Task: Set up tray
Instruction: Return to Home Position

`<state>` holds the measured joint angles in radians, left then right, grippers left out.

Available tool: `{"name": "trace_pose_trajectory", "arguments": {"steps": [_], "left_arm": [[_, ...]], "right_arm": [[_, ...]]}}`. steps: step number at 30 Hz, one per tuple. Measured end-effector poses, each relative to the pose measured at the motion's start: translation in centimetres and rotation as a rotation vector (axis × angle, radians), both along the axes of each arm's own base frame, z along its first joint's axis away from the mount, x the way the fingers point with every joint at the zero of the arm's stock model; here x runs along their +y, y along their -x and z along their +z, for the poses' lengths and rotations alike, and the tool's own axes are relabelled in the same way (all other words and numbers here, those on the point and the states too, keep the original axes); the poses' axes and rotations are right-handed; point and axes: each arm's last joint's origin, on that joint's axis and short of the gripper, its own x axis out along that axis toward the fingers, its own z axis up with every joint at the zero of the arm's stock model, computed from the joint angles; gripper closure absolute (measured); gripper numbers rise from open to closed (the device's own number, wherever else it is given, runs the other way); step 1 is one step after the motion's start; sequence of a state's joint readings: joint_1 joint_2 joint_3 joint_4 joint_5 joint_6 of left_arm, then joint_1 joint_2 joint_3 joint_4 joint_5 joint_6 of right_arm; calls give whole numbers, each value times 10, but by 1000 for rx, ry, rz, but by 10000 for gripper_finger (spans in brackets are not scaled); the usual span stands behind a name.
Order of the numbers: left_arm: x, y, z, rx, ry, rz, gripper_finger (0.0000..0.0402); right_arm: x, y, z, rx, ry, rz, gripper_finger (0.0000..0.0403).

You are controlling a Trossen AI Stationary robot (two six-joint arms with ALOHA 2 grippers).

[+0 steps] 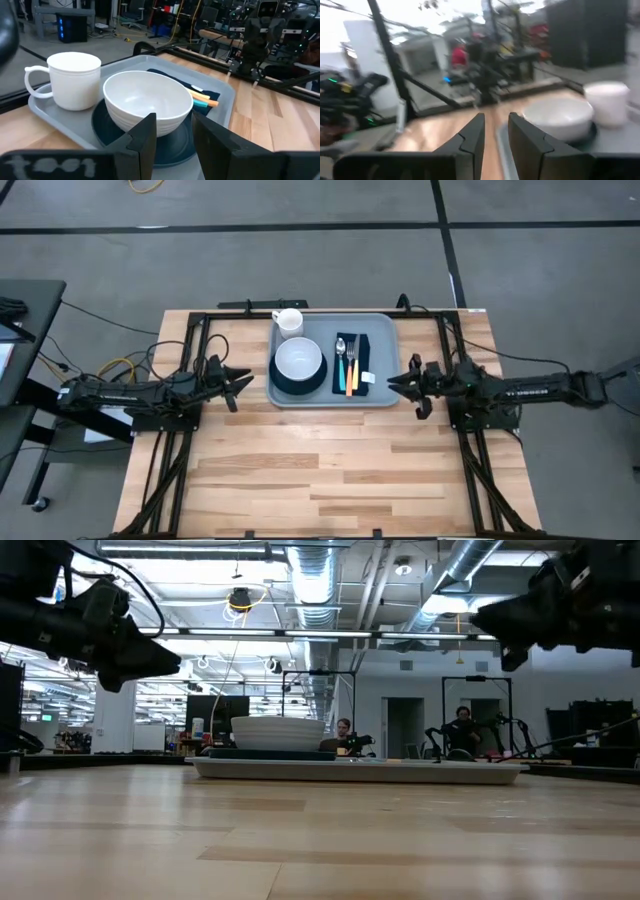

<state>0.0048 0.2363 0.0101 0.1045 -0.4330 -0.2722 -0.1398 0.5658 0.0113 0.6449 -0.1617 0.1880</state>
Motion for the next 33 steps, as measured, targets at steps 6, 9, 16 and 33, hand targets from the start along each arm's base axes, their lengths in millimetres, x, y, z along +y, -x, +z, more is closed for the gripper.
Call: {"name": "trace_pose_trajectory", "arguments": {"steps": [6,9,16,33], "left_arm": [[0,0,-2,15,1,-5,290],[-1,0,-2,15,6,-20,290],[-1,0,-2,30,-22,-32,290],[-5,-2,-4,66,-51,-195,290]], "right_arm": [[12,-1,-12,127,-14,-135,325],[17,-1,-13,134,-63,-123,325],[23,-1,-16,158,-94,-83,325],[14,0,-25,262,14,-170,325]]}}
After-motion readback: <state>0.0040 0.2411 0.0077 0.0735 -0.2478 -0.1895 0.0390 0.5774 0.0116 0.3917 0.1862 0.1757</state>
